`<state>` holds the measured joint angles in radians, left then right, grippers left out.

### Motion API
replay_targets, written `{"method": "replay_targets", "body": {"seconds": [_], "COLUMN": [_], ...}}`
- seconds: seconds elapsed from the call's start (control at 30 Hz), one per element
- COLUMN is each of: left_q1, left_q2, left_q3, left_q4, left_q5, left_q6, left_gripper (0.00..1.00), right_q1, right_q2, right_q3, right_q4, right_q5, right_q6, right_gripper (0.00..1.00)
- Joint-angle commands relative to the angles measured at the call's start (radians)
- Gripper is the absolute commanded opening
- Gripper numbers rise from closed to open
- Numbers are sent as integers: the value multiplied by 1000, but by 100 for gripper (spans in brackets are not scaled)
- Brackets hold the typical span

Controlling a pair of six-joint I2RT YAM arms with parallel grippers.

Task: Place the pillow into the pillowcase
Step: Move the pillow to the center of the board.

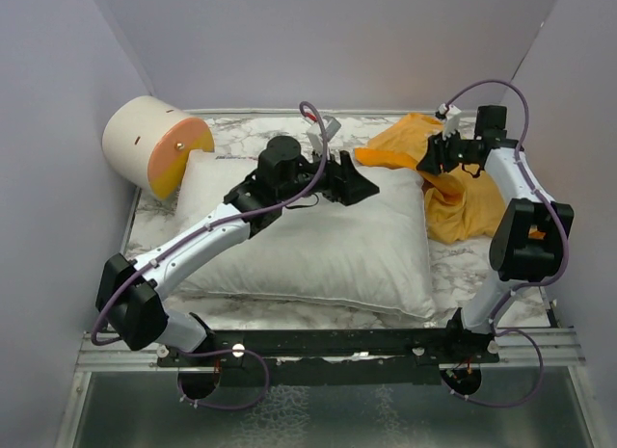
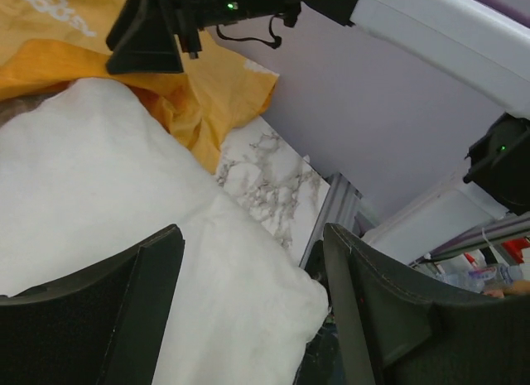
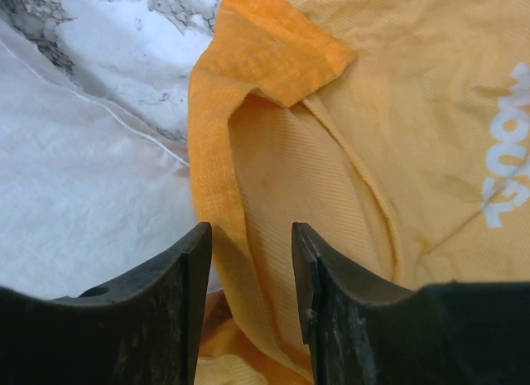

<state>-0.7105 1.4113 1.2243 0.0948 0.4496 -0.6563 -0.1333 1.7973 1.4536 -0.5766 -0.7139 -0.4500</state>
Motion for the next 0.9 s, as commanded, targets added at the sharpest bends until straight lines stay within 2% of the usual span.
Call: {"method": "replay_targets", "body": {"seconds": [0.0,0.1,0.13,0.37,0.6,0.87], "left_q1": [-60,-68,-73,-81,-73,-58], "left_q2": [27,55,69,173,214,234], "left_q3": [-19,-69,-75,-32,43,67], "left_q4": [73,177,200,176,149,262], "left_q5": [-91,-114,-116,-171,-179,-162], "left_q6": [-20,-107,-124,-117,-114,-200], "left_gripper": [69,66,66,65,65,67], "right_q1": [13,12,12,12,12,12], "right_q2": [0,-20,-35,-191,-292,-388], "right_q3": [-38,-35,-29,110,257,353], "right_q4": [6,0,-3,-23,-82,-111], "right_q5": [32,41,42,-12,-171,-367], "right_q6": [-11,-24,-26,23,88,128], "right_gripper": [35,6,2,1,1,1]}}
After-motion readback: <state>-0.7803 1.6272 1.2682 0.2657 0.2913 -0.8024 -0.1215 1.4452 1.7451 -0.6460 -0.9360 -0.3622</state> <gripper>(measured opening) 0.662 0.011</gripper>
